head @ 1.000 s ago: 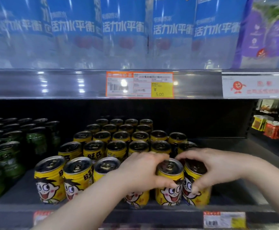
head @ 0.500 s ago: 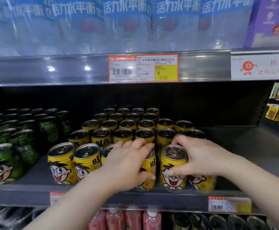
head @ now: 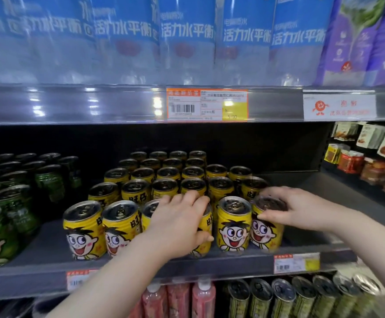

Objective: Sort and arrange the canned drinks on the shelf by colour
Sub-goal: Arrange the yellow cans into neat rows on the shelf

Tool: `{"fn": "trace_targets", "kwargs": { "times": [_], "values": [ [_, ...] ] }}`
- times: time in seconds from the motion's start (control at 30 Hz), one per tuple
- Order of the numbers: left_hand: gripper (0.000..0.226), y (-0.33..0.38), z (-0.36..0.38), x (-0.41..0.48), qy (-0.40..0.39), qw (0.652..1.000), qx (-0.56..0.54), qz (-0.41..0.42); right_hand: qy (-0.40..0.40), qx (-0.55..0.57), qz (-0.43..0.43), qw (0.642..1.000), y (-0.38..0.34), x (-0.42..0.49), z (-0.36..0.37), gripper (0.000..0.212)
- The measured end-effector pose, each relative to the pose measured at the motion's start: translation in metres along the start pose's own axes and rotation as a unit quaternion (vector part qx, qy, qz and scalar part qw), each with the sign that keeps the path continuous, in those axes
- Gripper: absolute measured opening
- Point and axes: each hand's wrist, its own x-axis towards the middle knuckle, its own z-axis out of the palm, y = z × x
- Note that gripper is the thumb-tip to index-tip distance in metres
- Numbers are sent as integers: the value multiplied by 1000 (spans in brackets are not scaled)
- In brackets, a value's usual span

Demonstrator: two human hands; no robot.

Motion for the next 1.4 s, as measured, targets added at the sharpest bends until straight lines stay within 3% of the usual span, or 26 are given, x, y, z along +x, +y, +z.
{"fn": "trace_targets", "kwargs": {
  "times": [0.17,0.33,0.5,0.83,0.93,1.0,1.03,1.1,1.13,1.2,1.3,1.4],
  "values": [
    [78,-2,0,1,2,1000,-15,6,-109,49,-21,993,-3,-1,-14,61],
    [78,-4,3,2,8,1000,-27,1,-4,13,-4,1000,-9,5,14,78],
    [76,-4,4,0,12,999,-37,0,-42,119,-11,992,-2,9,17,66],
    [80,-1,0,1,-5,998,-67,-14,-10,93,10,996,-2,10,21,68],
    [70,-3,-10,0,-24,981,-188,-33,-15,101,10,995,-2,10,21,69],
    [56,-10,-19,-2,10,942,-334,-41,-12,101,5,995,-2,10,20,69],
    [50,-17,-25,-4,47,933,-353,-45,-11,98,2,995,-2,10,20,70],
    [48,-36,-35,-10,114,960,-246,-62,-12,86,-1,996,-2,11,20,73],
    [53,-46,-38,-13,110,977,-169,-75,-14,80,-1,997,-2,11,21,74],
    [77,-62,-42,-22,30,991,-70,-115,-14,67,-6,998,-3,11,21,73],
    [100,-64,-35,-29,-102,983,-45,-147,-10,52,-18,998,-2,11,19,69],
    [99,-57,-18,-31,-118,984,-3,-131,-14,48,-33,998,-1,10,20,66]
  ]
}}
